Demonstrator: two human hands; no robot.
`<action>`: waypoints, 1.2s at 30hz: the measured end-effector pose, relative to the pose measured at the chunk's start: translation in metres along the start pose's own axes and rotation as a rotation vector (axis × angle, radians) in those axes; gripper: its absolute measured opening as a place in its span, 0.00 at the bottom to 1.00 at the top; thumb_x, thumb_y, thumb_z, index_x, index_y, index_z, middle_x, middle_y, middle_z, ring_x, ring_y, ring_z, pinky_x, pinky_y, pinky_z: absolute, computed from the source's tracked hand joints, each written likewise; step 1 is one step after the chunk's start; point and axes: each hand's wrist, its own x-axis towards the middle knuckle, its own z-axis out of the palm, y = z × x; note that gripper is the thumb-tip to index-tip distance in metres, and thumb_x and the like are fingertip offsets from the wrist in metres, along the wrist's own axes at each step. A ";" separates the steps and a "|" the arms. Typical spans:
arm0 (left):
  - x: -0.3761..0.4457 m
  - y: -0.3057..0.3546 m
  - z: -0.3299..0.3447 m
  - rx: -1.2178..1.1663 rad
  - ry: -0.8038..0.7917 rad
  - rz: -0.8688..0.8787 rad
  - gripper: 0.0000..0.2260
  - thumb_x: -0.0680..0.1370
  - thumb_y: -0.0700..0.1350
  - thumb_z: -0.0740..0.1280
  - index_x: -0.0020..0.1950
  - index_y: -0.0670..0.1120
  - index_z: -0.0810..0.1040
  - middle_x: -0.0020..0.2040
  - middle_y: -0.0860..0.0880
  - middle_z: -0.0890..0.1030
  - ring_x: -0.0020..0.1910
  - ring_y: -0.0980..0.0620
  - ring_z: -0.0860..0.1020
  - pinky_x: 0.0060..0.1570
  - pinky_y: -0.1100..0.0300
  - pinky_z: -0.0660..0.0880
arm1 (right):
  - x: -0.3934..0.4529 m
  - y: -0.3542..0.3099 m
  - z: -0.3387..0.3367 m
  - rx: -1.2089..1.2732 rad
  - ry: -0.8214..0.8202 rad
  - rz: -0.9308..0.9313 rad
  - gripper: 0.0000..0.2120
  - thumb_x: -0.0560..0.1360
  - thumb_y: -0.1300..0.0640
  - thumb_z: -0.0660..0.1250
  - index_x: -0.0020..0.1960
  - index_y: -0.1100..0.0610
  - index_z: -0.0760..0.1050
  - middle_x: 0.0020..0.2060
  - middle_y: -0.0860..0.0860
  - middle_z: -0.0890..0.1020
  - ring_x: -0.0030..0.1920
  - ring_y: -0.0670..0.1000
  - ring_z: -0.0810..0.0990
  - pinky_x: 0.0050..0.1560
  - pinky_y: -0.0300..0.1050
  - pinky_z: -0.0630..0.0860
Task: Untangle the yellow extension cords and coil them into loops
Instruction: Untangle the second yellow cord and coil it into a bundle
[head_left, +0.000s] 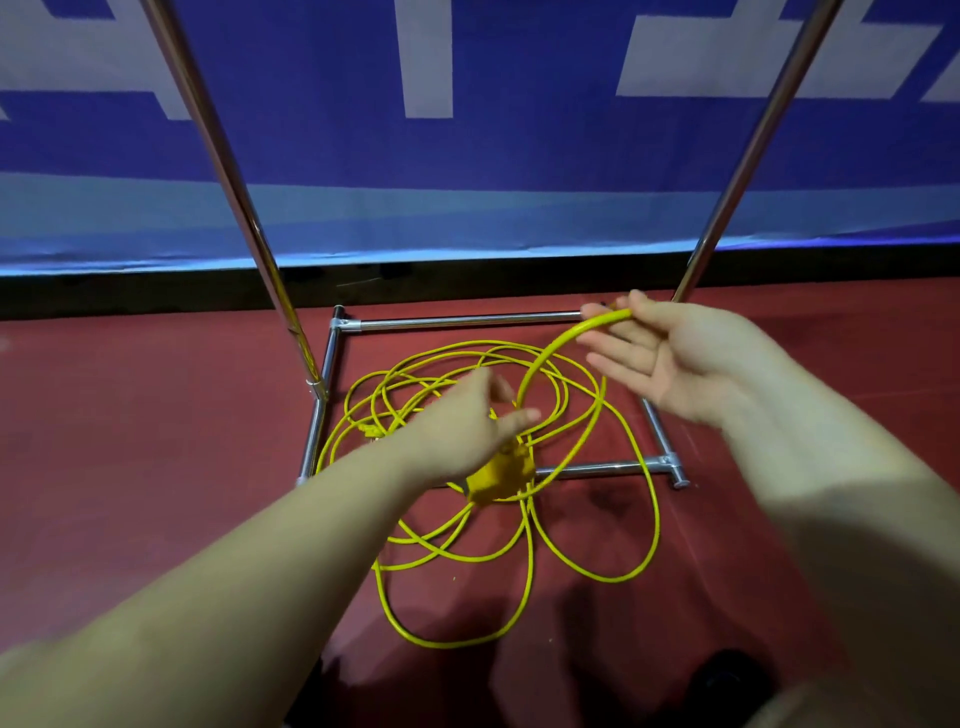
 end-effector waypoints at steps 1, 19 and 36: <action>0.001 0.000 -0.002 -0.004 0.048 0.014 0.17 0.77 0.53 0.65 0.60 0.45 0.69 0.57 0.48 0.75 0.57 0.48 0.75 0.56 0.59 0.69 | -0.001 -0.001 0.000 0.029 -0.006 0.004 0.09 0.80 0.57 0.56 0.42 0.55 0.69 0.31 0.50 0.84 0.31 0.49 0.84 0.32 0.43 0.80; -0.014 0.027 -0.036 -0.523 -0.076 0.100 0.12 0.81 0.45 0.58 0.38 0.45 0.68 0.28 0.53 0.63 0.26 0.56 0.61 0.28 0.64 0.60 | 0.003 0.017 -0.012 -1.307 0.209 -0.601 0.29 0.69 0.52 0.72 0.67 0.53 0.66 0.65 0.51 0.72 0.66 0.53 0.70 0.66 0.44 0.65; -0.023 0.057 -0.089 -0.886 0.281 0.119 0.15 0.83 0.46 0.53 0.39 0.45 0.70 0.23 0.55 0.64 0.22 0.58 0.61 0.25 0.67 0.61 | 0.022 0.047 -0.013 -1.368 -0.168 -0.220 0.09 0.75 0.60 0.65 0.39 0.49 0.71 0.44 0.51 0.81 0.50 0.55 0.79 0.56 0.48 0.74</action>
